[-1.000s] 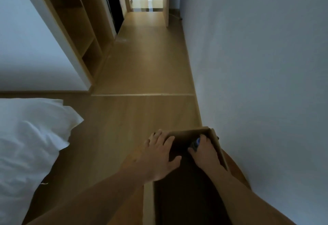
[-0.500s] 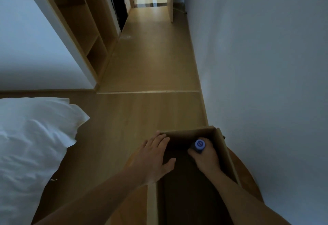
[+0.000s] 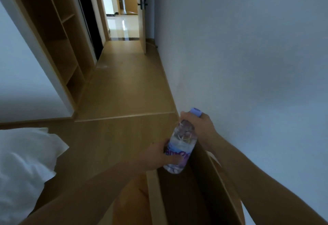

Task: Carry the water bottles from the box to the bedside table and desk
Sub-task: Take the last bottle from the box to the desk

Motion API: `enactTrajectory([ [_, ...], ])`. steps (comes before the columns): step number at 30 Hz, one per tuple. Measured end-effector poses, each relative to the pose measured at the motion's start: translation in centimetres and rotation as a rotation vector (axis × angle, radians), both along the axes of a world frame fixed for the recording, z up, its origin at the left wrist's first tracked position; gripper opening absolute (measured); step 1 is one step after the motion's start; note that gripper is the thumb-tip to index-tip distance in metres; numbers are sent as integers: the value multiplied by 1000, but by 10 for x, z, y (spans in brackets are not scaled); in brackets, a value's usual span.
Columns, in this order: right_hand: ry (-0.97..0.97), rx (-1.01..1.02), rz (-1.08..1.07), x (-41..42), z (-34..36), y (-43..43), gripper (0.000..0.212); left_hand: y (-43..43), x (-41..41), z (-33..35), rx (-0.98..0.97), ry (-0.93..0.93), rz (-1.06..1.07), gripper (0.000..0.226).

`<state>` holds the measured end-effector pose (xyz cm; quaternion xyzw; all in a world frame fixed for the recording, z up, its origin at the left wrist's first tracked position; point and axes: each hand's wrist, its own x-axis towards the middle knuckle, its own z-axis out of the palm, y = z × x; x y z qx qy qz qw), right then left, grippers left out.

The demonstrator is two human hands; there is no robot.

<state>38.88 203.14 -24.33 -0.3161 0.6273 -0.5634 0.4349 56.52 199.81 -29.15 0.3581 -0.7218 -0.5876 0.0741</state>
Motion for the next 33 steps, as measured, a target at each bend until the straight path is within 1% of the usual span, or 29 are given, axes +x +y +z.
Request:
enactTrajectory([
  [2,12,-6,19,8,28,7,19,6,-1,22,9,85,-36,49],
  [6,59,12,-11,22,67,18,22,27,-1,55,64,261,15,39],
  [8,90,17,-10,28,83,27,30,43,-4,67,79,309,55,21],
  [9,114,13,-17,30,90,33,33,50,-4,72,94,315,66,16],
  [11,140,-2,-40,33,101,48,38,63,-4,81,129,339,84,14],
  [16,231,-16,-28,31,112,101,35,102,-4,92,169,413,61,20],
  [20,391,57,-35,34,110,153,43,138,-10,88,153,378,9,53],
  [23,426,104,-48,37,111,194,45,162,-12,83,124,345,-28,54],
  [25,425,68,-88,36,113,224,43,176,-14,82,128,323,-74,57],
  [26,453,60,-115,35,113,240,41,182,-15,83,128,312,-93,55],
  [27,510,88,-146,31,111,255,43,188,-17,84,124,307,-117,48],
  [28,594,152,-177,27,107,270,50,193,-20,85,114,301,-151,38],
  [30,780,364,-210,19,95,298,62,205,-24,89,72,281,-210,14],
  [31,841,455,-221,17,89,311,65,211,-24,92,61,275,-235,5],
  [33,886,582,-254,19,80,338,68,220,-25,97,58,282,-292,11],
])
